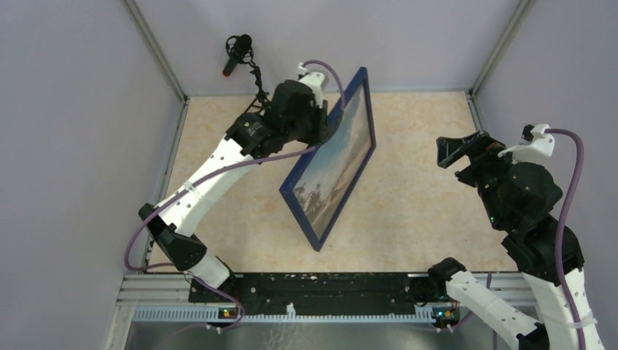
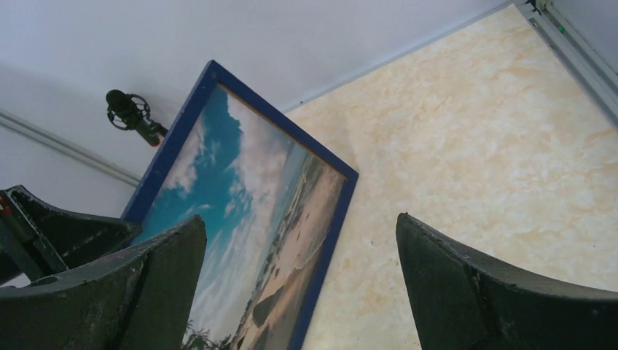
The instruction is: Put the photo into the frame
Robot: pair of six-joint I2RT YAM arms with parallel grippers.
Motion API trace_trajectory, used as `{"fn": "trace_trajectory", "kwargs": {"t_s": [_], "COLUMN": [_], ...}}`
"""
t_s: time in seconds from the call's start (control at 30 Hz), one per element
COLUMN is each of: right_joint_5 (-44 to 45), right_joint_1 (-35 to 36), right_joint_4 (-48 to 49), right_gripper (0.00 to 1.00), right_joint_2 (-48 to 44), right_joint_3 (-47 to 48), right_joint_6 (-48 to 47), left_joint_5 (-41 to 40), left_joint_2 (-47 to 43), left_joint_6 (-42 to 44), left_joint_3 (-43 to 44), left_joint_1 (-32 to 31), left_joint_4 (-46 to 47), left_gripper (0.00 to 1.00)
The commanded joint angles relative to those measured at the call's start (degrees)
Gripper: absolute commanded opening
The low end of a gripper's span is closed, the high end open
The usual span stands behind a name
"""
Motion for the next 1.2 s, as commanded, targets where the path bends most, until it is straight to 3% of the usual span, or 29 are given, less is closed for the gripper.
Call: {"fn": "trace_trajectory", "kwargs": {"t_s": [0.0,0.27,0.47,0.6,0.87,1.1,1.17], "right_joint_5": [0.9,-0.5,-1.8,-1.6,-3.0,-3.8,-3.7], "right_joint_1": [0.0,0.0,0.0,0.0,-0.1,0.0,-0.1], "right_joint_4": [0.9,1.4,1.2,1.0,0.8,-0.1,-0.3], "right_gripper": [0.97,0.97,0.99,0.99,0.99,0.99,0.99], "right_joint_2": [0.1,0.2,0.7,0.6,0.1,-0.3,-0.4], "right_joint_3": [0.5,-1.1,-1.1,-1.1,-1.8,-1.6,-1.7], "right_joint_6": [0.3,0.5,-0.3,-1.0,-1.2,-1.2,-1.4], "left_joint_5": [16.8,29.8,30.8,31.9,22.9,16.7,16.8], "left_joint_2": [-6.0,-9.8,-3.2,5.6,25.7,41.1,42.6], "left_joint_6": [-12.1,-33.2,-45.2,-51.1,-60.6,-61.9,-62.0], "left_joint_3": [-5.6,-31.0,-38.5,-38.2,-30.3,-14.9,-13.7], "left_joint_1": [8.1,17.5,17.6,15.8,9.4,5.9,5.7], "left_joint_4": [16.8,46.4,64.8,75.4,92.8,88.5,86.7], "left_gripper": [0.0,0.0,0.0,0.0,0.0,0.0,0.06]}}
